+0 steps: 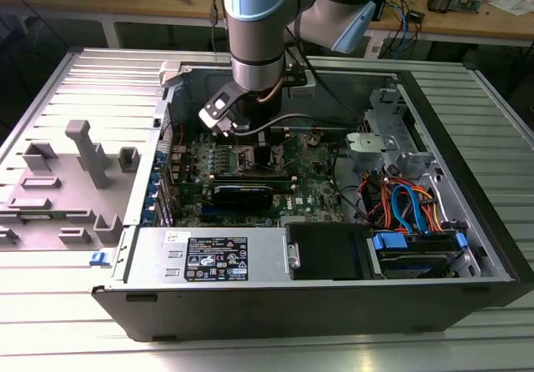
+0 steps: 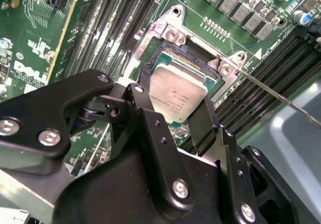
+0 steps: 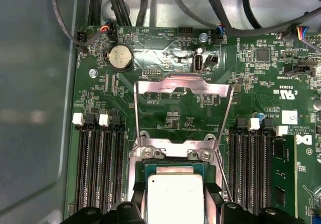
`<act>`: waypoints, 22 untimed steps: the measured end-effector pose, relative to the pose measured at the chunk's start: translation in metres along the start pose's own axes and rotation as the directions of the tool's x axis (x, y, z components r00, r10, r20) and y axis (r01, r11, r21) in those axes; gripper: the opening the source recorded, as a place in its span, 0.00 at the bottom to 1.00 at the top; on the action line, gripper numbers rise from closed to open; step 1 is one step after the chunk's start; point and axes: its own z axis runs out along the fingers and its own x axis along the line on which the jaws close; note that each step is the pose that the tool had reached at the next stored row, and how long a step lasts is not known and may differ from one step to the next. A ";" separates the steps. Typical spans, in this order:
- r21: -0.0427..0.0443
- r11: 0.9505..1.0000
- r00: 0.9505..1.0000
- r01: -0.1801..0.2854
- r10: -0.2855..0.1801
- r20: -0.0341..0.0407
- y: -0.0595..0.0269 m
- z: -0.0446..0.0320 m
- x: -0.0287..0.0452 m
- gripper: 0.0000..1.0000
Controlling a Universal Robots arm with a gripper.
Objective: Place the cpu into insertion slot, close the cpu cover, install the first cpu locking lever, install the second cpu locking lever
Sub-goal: 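Place the cpu into insertion slot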
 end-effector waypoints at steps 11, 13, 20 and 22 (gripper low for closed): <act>0.000 0.999 0.999 -0.037 0.037 0.003 -0.0006 0.0025 0.0000 0.54; 0.000 0.999 0.999 -0.042 0.042 0.003 -0.0007 0.0033 0.0000 0.54; 0.000 0.999 0.999 -0.043 0.043 0.003 -0.0006 0.0063 0.0000 0.54; 0.000 0.999 0.999 -0.043 0.043 0.003 -0.0005 0.0064 0.0000 0.54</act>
